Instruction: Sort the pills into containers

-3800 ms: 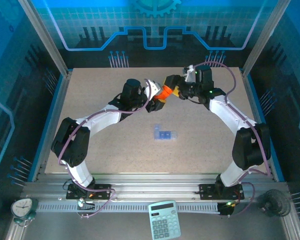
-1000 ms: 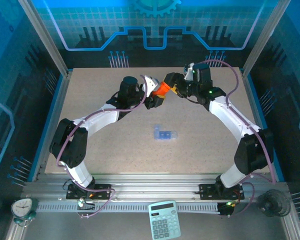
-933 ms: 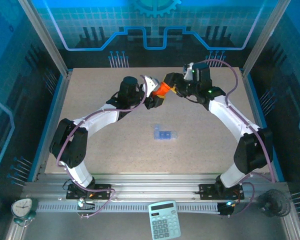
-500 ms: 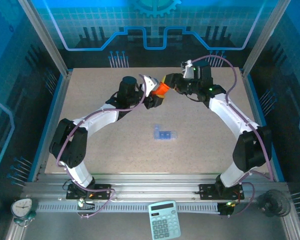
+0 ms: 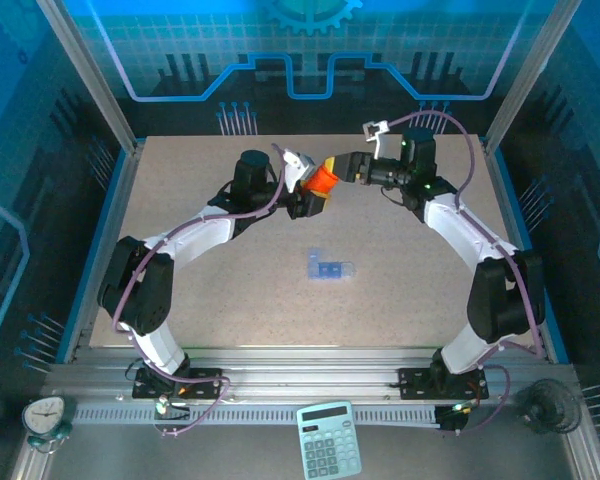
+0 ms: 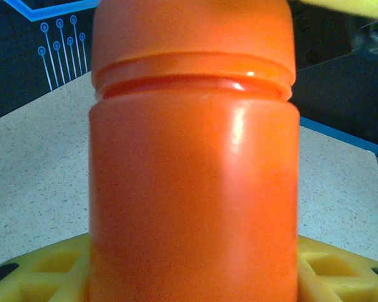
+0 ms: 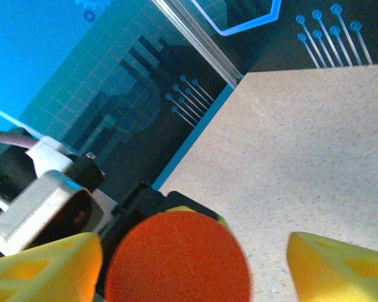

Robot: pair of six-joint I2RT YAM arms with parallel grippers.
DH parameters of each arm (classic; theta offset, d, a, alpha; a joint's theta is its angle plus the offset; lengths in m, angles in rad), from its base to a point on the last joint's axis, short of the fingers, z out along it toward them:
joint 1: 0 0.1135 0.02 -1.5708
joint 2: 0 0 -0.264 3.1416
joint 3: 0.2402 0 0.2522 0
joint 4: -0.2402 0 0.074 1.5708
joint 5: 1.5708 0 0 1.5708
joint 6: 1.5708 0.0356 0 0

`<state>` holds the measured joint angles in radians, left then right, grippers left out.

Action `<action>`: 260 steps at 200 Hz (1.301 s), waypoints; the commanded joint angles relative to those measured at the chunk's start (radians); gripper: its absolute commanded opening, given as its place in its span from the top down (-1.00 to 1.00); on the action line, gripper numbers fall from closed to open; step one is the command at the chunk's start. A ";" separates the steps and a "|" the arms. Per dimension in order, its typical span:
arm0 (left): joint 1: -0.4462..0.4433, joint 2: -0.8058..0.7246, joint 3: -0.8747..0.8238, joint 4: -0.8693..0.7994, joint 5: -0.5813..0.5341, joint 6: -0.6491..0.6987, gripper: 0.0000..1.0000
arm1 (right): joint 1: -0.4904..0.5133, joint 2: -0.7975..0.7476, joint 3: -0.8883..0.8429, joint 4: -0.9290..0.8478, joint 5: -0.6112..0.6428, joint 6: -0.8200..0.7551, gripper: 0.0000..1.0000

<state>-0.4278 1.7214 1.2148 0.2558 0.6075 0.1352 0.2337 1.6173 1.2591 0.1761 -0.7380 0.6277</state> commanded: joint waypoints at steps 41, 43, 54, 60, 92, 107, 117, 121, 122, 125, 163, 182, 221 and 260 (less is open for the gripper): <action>0.003 -0.020 -0.006 0.018 -0.081 0.054 0.74 | -0.008 -0.120 -0.055 -0.079 0.287 0.365 -0.62; 0.004 -0.020 -0.008 0.021 -0.085 0.055 0.74 | -0.005 -0.124 -0.057 -0.093 0.303 0.376 -0.62; 0.004 -0.021 -0.014 0.028 -0.105 0.062 0.74 | 0.006 -0.149 -0.073 -0.128 0.371 0.418 -0.63; 0.003 -0.021 -0.014 0.028 -0.111 0.068 0.74 | 0.012 -0.164 -0.084 -0.139 0.400 0.435 -0.63; 0.003 -0.012 -0.015 0.028 -0.124 0.085 0.74 | 0.044 -0.189 -0.062 -0.212 0.478 0.435 -0.68; 0.002 -0.008 -0.014 0.029 -0.125 0.087 0.74 | 0.059 -0.175 -0.027 -0.252 0.476 0.422 -0.70; 0.002 -0.005 -0.012 0.028 -0.124 0.087 0.74 | 0.069 -0.165 -0.008 -0.264 0.475 0.415 -0.70; 0.002 -0.004 -0.011 0.029 -0.124 0.088 0.74 | 0.072 -0.160 -0.001 -0.267 0.474 0.414 -0.70; 0.002 -0.003 -0.012 0.028 -0.123 0.088 0.74 | 0.074 -0.159 0.000 -0.268 0.475 0.414 -0.70; 0.000 -0.002 -0.011 0.028 -0.124 0.088 0.74 | 0.077 -0.156 0.005 -0.272 0.476 0.412 -0.71; -0.006 0.002 -0.005 0.024 -0.123 0.091 0.74 | 0.115 -0.110 0.046 -0.271 0.470 0.401 -0.69; -0.010 0.003 -0.004 0.020 -0.124 0.096 0.74 | 0.132 -0.088 0.066 -0.273 0.464 0.394 -0.68; -0.015 -0.001 -0.004 0.010 -0.123 0.102 0.74 | 0.154 -0.053 0.102 -0.287 0.462 0.378 -0.63; -0.019 0.001 -0.005 0.015 -0.123 0.100 0.74 | 0.164 -0.018 0.137 -0.308 0.434 0.359 -0.42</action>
<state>-0.4416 1.7218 1.2079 0.2516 0.4831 0.2161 0.3817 1.5745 1.3479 -0.1024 -0.2893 1.0107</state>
